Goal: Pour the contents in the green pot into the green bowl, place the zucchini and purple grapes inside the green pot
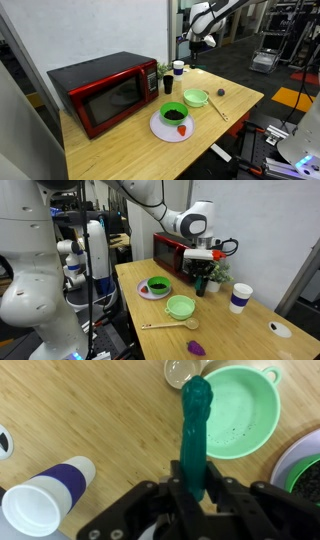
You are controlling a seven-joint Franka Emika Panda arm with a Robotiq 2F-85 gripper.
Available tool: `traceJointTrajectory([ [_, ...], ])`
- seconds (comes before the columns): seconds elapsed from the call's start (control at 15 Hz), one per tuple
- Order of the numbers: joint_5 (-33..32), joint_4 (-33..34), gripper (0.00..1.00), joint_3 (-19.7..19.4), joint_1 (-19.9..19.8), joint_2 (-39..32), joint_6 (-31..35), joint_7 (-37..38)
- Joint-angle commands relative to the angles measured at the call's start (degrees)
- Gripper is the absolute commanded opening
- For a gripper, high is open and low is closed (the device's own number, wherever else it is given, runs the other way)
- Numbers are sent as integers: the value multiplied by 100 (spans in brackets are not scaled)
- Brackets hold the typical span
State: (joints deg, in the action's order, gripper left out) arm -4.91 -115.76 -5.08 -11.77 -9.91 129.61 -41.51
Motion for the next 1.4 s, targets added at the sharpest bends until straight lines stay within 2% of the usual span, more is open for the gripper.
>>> traceJointTrajectory([
  [0.0, -59, -530, 7, 45, 203, 376, -190, 109],
  [0.4, -64, -1406, 7, 119, 496, 741, 118, 210],
  [0.67, -171, -1844, 7, 96, 571, 737, 605, 415],
  [0.93, -377, -2007, 7, 39, 540, 369, 1180, 648],
  [1.33, -658, -1787, 7, -22, 473, -468, 1720, 991],
])
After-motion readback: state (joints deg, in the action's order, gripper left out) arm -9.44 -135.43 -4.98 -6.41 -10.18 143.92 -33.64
